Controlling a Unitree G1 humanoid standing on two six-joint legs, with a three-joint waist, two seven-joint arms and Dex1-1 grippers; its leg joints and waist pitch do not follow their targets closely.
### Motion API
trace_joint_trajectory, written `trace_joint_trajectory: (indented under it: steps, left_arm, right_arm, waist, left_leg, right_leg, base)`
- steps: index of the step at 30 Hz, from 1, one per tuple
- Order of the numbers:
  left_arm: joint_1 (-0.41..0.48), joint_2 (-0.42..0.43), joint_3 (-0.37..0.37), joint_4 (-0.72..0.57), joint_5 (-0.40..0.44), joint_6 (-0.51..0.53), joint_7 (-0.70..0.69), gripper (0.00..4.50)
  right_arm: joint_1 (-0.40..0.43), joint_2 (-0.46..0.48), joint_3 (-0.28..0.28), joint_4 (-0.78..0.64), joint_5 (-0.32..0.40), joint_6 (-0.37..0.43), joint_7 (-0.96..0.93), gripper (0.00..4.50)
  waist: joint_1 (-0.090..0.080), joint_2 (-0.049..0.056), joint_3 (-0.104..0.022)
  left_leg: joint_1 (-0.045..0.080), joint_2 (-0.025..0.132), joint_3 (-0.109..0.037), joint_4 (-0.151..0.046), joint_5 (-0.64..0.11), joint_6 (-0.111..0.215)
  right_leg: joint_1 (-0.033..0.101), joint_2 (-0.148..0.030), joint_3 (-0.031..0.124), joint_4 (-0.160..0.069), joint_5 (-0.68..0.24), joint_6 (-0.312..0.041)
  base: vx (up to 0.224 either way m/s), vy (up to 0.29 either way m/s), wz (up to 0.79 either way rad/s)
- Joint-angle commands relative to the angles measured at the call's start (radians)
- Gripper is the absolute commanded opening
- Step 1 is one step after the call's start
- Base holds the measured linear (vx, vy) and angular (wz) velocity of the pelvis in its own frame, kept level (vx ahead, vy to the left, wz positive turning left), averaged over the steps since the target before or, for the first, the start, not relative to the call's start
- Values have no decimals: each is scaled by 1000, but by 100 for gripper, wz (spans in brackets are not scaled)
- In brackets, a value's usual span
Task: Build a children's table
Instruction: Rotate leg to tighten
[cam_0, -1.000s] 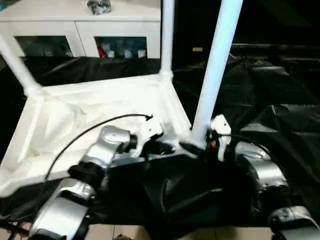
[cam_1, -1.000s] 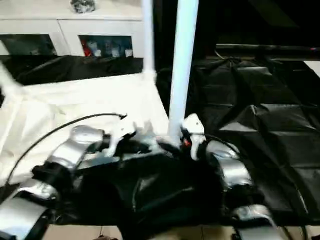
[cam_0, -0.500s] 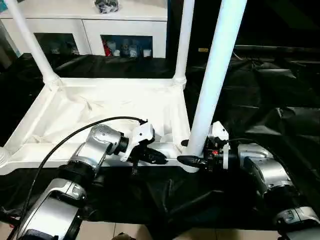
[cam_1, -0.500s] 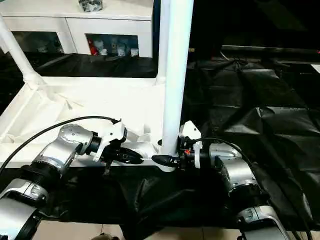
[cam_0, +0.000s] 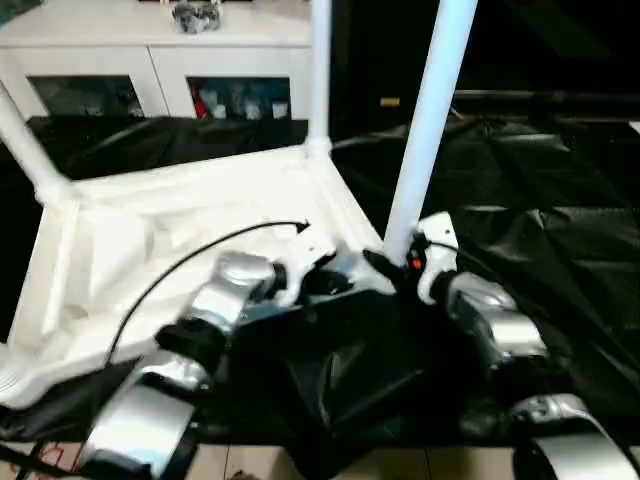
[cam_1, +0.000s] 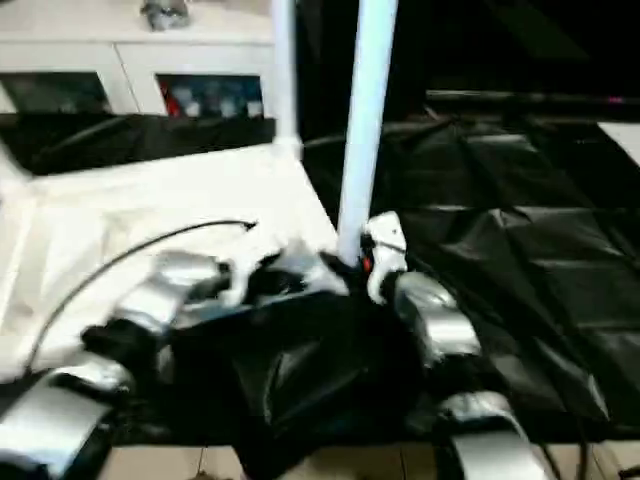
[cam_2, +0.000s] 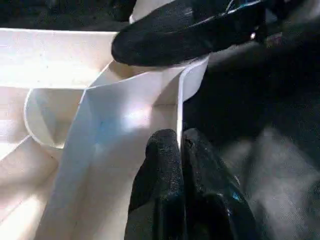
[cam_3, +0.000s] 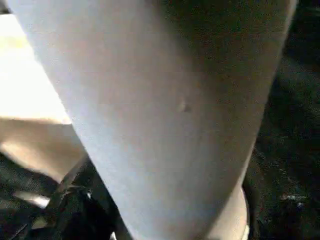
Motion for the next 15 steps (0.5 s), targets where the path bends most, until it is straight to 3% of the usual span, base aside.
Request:
trace_joint_trajectory:
  steps: [1,3,7,8,11,15]
  left_arm:
    - [-30,-52,13,-7,-18,7,70,0]
    - [-17,-70,2,-28,-18,10,55,0]
    - [-5,-72,-13,-45,-20,1,16,0]
    - [-3,-62,-15,-48,-21,-4,1,0]
    - [5,-25,-24,-59,-27,-22,-69,0]
    - [13,29,-32,-68,-31,-45,-169,0]
  right_arm:
    - [25,64,60,65,-52,32,-25,272]
    - [21,86,64,68,-48,26,-12,328]
    - [7,88,77,84,-62,-4,-3,347]
    - [7,77,81,76,-63,-15,15,370]
    - [8,36,95,53,-58,-39,91,370]
    - [31,-30,121,-6,-37,-58,302,370]
  waist:
    - [2,-8,-53]
    - [0,-9,-53]
    - [0,-9,-52]
    - [0,-7,-52]
    - [-3,-8,-54]
    - [2,-10,-58]
  left_leg:
    - [11,18,-14,-69,-293,12]
    - [8,17,-14,-70,-288,16]
    - [9,18,-14,-71,-296,21]
    - [9,18,-14,-71,-299,21]
    - [7,19,-15,-71,-296,26]
    - [4,20,-11,-64,-245,56]
  right_leg:
    - [34,-44,28,-92,-288,-196]
    - [36,-41,27,-91,-275,-195]
    - [35,-43,27,-92,-278,-197]
    - [35,-42,27,-92,-279,-197]
    - [38,-42,27,-89,-249,-202]
    - [44,-40,26,-79,-145,-232]
  base:
    - [0,0,0]
    - [0,0,0]
    - [0,0,0]
    - [0,0,0]
    - [0,0,0]
    - [0,0,0]
